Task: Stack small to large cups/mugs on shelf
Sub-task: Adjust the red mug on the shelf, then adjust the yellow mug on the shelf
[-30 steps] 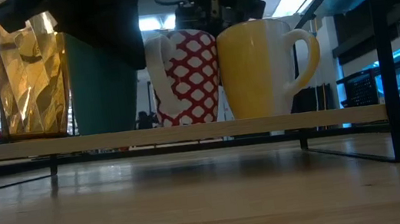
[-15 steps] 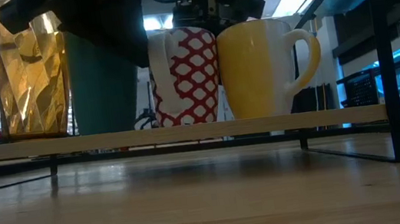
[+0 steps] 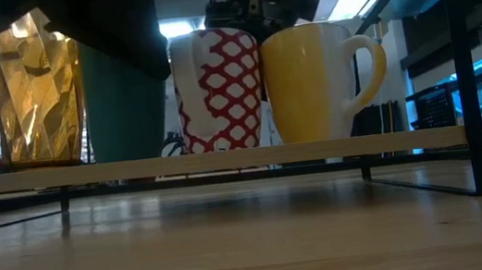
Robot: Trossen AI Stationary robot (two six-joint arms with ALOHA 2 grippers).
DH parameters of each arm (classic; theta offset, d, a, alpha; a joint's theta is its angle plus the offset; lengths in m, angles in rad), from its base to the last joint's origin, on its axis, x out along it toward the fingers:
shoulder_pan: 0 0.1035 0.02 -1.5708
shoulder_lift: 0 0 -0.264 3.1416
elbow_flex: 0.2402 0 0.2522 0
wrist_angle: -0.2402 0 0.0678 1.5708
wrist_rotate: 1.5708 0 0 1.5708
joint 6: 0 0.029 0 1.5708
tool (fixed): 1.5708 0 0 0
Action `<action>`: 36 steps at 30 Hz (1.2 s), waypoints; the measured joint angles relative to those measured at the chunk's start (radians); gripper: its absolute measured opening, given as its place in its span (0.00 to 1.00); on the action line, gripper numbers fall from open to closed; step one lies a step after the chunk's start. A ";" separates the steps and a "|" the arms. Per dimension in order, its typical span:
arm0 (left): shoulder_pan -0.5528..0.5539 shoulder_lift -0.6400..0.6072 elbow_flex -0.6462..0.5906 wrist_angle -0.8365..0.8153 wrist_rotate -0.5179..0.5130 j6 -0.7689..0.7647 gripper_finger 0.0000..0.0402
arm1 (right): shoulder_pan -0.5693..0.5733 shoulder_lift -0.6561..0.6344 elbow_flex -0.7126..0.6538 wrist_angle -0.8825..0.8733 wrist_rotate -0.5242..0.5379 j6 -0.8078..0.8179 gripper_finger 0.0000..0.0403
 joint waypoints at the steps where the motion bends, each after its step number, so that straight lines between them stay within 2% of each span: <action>1: 0.000 0.000 0.000 0.000 0.000 0.000 0.00 | 0.000 0.000 0.000 0.007 0.000 0.006 0.01; 9: -0.002 0.000 0.000 0.002 -0.005 0.000 0.00 | 0.000 0.000 0.000 0.040 0.004 0.025 0.01; 15: -0.017 0.000 0.003 -0.007 0.001 0.000 0.00 | -0.003 0.000 0.000 0.043 0.058 0.024 0.02; 21: -0.033 0.001 0.072 -0.102 -0.006 0.001 0.00 | -0.027 0.000 0.000 0.069 0.060 0.017 0.04; 24: -0.032 0.001 0.123 -0.100 -0.020 0.060 0.00 | -0.048 0.000 0.000 0.066 0.060 0.000 0.04; 28: -0.028 0.000 0.199 -0.087 -0.033 0.134 0.00 | -0.083 0.000 0.000 -0.016 0.062 -0.055 0.04; 32: -0.030 0.000 0.274 -0.079 -0.098 0.192 0.00 | -0.113 0.000 0.000 -0.151 0.106 -0.143 0.04; 36: -0.023 0.000 0.283 0.031 -0.114 0.279 0.00 | -0.128 0.000 0.000 -0.276 0.110 -0.230 0.01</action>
